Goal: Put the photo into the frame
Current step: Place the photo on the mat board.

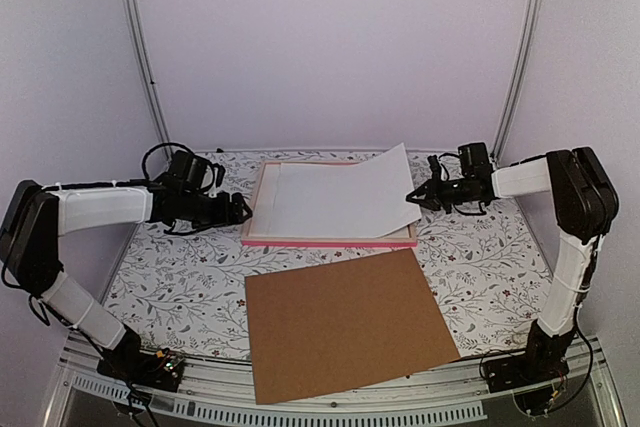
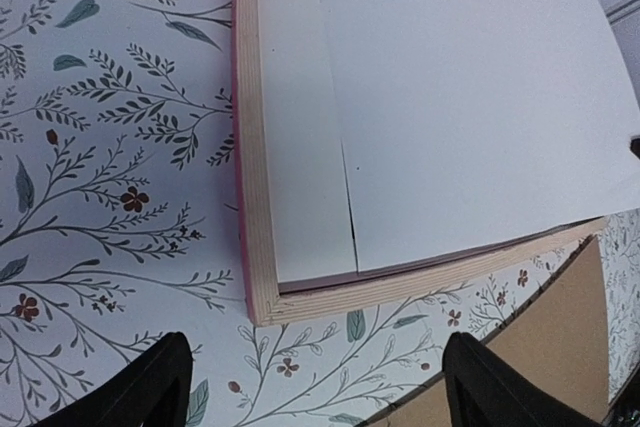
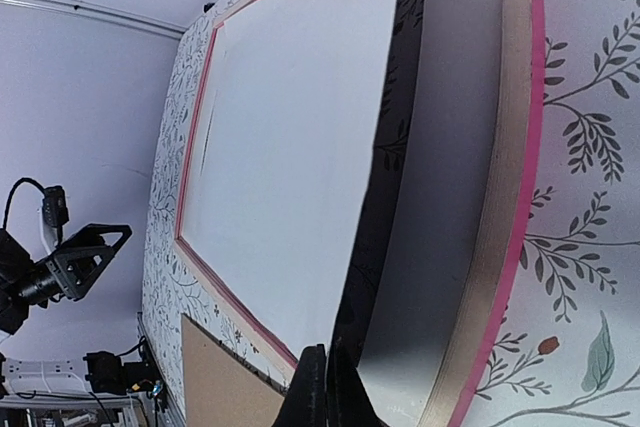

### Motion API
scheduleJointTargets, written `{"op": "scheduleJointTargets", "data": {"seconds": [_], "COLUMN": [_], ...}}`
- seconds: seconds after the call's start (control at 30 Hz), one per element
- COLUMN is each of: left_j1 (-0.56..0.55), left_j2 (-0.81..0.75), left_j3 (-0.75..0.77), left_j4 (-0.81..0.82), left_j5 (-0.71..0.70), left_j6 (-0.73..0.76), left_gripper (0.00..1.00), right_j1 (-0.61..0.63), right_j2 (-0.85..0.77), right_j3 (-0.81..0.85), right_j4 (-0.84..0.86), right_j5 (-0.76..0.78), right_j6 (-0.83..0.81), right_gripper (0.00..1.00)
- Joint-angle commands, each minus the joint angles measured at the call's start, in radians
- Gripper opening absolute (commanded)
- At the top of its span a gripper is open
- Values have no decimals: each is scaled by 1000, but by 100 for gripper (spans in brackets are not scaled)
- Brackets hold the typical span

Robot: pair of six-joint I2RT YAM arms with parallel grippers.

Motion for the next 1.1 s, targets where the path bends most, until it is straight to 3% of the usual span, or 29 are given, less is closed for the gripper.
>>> {"op": "scheduleJointTargets", "data": {"seconds": [0.0, 0.4, 0.63, 1.07], "left_j1": [17, 21, 19, 49], "left_j2": [5, 52, 73, 44], "left_j3": [22, 13, 8, 1], "left_j4": [7, 48, 75, 110], "left_j5": [-13, -2, -12, -24], "left_j6": [6, -5, -8, -41], "left_gripper": [89, 91, 91, 94], "right_j1": [18, 45, 45, 137], "right_j2": [38, 70, -11, -142], "right_j3": [28, 67, 122, 323], "right_j4": [71, 59, -18, 26], "right_j5": [-22, -29, -43, -151], "right_j6": [22, 74, 81, 254], "right_gripper": [0, 0, 0, 0]}}
